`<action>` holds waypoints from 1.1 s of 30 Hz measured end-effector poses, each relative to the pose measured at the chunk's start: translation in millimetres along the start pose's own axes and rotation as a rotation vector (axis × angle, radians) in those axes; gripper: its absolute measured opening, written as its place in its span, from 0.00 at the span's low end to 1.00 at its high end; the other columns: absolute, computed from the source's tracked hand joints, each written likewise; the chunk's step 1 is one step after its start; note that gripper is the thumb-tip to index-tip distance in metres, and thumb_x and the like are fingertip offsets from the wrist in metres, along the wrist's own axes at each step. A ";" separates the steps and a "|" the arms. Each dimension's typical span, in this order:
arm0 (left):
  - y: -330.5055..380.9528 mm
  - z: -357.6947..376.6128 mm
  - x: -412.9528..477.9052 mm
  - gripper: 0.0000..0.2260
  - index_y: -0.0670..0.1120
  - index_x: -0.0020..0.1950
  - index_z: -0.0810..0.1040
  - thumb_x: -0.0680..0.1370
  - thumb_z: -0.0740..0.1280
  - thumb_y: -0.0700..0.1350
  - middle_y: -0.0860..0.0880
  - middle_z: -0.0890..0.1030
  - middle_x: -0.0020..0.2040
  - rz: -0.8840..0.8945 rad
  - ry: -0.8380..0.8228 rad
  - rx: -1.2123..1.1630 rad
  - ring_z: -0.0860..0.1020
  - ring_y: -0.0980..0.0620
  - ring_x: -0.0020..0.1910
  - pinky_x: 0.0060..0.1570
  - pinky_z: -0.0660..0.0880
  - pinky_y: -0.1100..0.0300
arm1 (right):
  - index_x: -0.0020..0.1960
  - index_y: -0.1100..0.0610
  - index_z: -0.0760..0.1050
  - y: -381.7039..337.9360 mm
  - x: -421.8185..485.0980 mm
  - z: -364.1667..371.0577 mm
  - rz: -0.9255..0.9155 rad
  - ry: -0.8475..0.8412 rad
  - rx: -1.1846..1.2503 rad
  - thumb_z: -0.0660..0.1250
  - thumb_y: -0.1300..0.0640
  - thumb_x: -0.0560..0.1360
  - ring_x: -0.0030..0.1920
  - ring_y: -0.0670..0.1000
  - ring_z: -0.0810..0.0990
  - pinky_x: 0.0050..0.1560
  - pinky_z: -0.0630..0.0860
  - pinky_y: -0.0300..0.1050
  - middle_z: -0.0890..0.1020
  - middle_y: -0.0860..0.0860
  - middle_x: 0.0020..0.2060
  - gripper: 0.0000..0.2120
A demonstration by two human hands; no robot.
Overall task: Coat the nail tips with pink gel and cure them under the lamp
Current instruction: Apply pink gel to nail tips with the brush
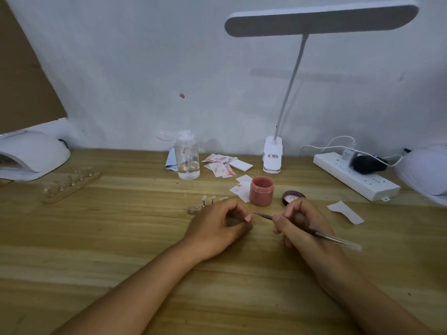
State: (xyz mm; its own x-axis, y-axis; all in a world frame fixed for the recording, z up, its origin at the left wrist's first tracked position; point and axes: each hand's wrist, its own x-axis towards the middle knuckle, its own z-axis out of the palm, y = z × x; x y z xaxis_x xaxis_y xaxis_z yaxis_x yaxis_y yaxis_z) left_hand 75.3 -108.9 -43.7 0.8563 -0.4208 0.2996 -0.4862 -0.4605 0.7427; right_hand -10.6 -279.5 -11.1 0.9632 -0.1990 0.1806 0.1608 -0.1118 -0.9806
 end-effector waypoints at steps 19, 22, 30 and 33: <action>-1.1 -0.2 0.2 0.08 0.56 0.40 0.77 0.73 0.74 0.46 0.66 0.79 0.38 0.025 -0.003 -0.003 0.71 0.72 0.30 0.31 0.63 0.72 | 0.44 0.65 0.68 0.2 0.7 0.3 -0.004 -0.013 0.001 0.67 0.66 0.76 0.27 0.40 0.75 0.29 0.71 0.33 0.81 0.53 0.30 0.08; -0.5 -0.3 0.0 0.08 0.56 0.40 0.77 0.74 0.74 0.46 0.66 0.79 0.38 0.028 -0.009 -0.004 0.71 0.72 0.30 0.31 0.63 0.72 | 0.44 0.65 0.67 -0.2 -0.4 0.0 -0.003 -0.010 0.002 0.67 0.66 0.76 0.27 0.40 0.74 0.29 0.71 0.33 0.80 0.54 0.31 0.08; -0.7 -0.6 0.5 0.08 0.57 0.40 0.77 0.74 0.74 0.47 0.65 0.80 0.39 0.015 -0.013 0.003 0.71 0.72 0.30 0.30 0.62 0.71 | 0.43 0.63 0.68 -0.2 -0.1 -0.1 0.001 -0.012 -0.014 0.67 0.66 0.76 0.27 0.41 0.74 0.30 0.72 0.35 0.81 0.53 0.30 0.08; -0.8 -0.1 0.3 0.08 0.57 0.40 0.77 0.74 0.74 0.47 0.65 0.80 0.40 0.013 -0.012 0.000 0.71 0.72 0.31 0.31 0.61 0.71 | 0.42 0.62 0.68 0.1 0.2 -0.1 0.001 -0.006 -0.010 0.67 0.66 0.76 0.27 0.42 0.74 0.30 0.71 0.35 0.81 0.53 0.30 0.08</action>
State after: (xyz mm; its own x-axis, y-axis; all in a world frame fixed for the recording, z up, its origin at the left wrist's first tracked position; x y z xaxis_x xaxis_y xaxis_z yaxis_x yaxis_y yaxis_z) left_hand 76.0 -108.6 -44.1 0.8475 -0.4366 0.3020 -0.4975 -0.4546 0.7388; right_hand -10.4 -279.6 -11.1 0.9647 -0.1932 0.1790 0.1575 -0.1214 -0.9800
